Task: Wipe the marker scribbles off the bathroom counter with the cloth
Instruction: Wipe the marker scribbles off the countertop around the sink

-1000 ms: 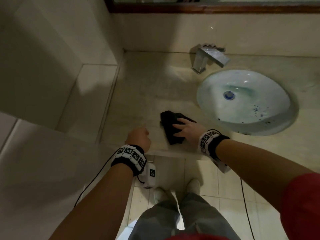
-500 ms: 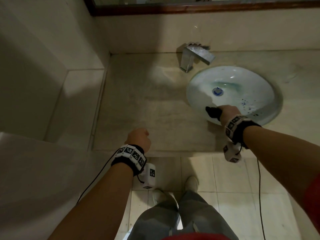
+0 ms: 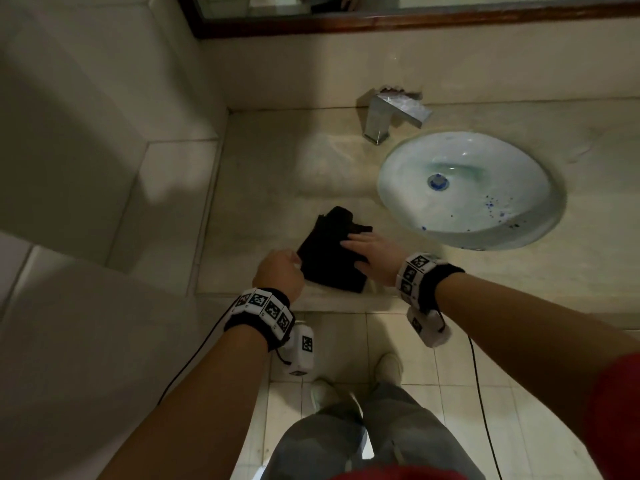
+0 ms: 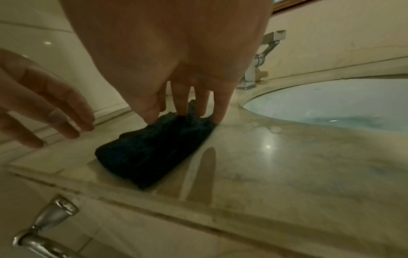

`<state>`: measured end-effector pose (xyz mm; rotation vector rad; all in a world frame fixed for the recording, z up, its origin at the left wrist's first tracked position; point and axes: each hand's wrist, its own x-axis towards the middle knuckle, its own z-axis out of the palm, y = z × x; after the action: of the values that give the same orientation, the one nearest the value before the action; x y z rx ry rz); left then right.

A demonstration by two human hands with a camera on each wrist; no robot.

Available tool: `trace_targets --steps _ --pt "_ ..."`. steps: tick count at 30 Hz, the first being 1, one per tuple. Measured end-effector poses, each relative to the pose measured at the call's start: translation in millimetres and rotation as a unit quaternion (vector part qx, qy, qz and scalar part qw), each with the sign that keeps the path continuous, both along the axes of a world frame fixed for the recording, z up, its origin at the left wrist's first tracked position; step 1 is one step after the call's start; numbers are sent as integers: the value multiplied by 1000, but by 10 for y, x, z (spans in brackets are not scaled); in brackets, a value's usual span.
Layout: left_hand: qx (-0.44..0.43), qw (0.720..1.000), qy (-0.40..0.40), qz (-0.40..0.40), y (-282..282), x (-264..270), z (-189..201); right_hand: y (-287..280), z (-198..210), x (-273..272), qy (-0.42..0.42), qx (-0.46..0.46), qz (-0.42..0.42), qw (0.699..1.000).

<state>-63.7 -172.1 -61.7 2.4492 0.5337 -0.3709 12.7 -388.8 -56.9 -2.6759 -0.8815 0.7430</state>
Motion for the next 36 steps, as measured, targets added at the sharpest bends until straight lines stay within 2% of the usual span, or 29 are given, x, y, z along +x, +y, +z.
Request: trace_targets --steps 4,7,9,11,16,19,21,23,25,30,36 --pt "5 999 -32 -32 -141 16 -99 -17 -139 -53 11 -41 -16 999" --pt "57 988 -50 -137 -357 124 -158 -31 -209 -89 -25 -64 -9 998" --pt "109 969 6 -221 -501 167 -213 -81 -218 -102 -44 -82 -9 996" --pt "171 950 61 -255 -589 169 -258 -134 -204 -106 -58 -93 -21 994" --pt "223 942 112 -226 -684 72 -121 -113 -98 -74 -23 -45 -40 998" --pt "228 949 78 -205 -745 127 -26 -184 -81 -79 -25 -3 -82 996" --pt "207 950 33 -232 -789 155 -76 -297 -115 -74 -36 -6 -102 994" --pt "190 943 43 -269 -823 136 -192 -408 -194 -70 -51 -18 -113 992" --pt "192 941 60 -271 -822 78 -309 -475 -265 -69 -60 -31 -120 990" --pt "190 955 83 -213 -480 -51 -374 -405 -388 -38 -96 -92 -106 985" --pt "202 965 135 -97 262 -217 -345 -239 -414 -33 -63 -160 -92 981"
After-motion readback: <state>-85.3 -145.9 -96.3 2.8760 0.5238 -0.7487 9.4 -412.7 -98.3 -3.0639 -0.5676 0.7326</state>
